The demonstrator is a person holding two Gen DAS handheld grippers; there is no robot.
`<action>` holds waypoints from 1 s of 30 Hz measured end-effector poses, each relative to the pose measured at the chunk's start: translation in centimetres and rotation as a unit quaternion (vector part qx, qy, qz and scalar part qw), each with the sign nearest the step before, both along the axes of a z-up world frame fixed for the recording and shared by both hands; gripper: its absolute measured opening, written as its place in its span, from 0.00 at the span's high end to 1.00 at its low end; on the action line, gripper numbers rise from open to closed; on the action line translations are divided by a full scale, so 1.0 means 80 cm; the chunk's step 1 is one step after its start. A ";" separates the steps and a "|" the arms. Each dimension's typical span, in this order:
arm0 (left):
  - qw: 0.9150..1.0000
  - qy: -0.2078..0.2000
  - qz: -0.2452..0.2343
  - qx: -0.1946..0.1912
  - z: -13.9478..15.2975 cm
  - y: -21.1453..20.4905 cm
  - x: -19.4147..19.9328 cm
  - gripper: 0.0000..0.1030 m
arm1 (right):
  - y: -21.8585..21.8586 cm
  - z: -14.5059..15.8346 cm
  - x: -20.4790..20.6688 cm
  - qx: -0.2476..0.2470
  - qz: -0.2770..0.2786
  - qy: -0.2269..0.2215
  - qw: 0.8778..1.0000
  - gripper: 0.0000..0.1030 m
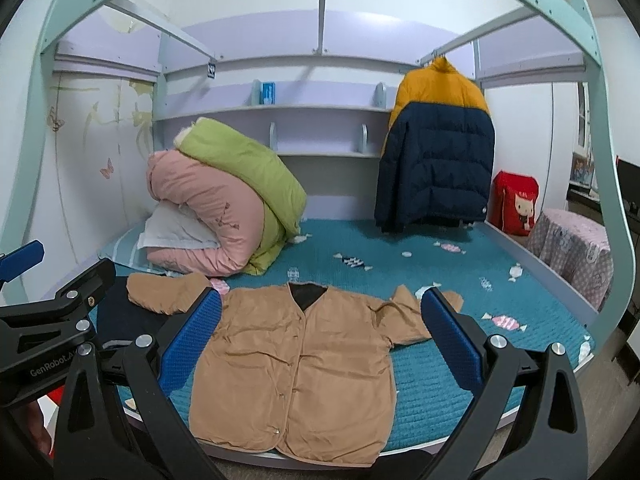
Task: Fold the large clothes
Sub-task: 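Grasp the tan jacket's sleeve with the left tool while the right tool grasps the other sleeve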
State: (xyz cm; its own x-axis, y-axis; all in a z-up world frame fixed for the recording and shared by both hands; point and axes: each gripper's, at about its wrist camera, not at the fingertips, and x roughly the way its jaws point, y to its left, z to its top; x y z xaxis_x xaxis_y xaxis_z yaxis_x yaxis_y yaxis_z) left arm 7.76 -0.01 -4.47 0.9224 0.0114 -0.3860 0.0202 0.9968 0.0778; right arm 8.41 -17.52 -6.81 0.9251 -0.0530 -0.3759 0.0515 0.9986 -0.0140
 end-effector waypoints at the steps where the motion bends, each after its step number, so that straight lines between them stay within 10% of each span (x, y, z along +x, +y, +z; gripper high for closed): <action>1: 1.000 0.008 -0.001 -0.001 -0.007 -0.001 0.010 0.05 | -0.001 -0.006 0.009 0.001 -0.002 0.006 1.000 0.07; 17: 0.983 0.186 0.003 -0.004 -0.184 0.013 0.221 0.05 | 0.012 -0.168 0.198 0.014 -0.007 0.161 0.987 0.07; 30: 0.946 0.270 0.121 -0.135 -0.331 0.241 0.418 0.05 | 0.077 -0.309 0.385 0.011 0.007 0.255 0.967 0.07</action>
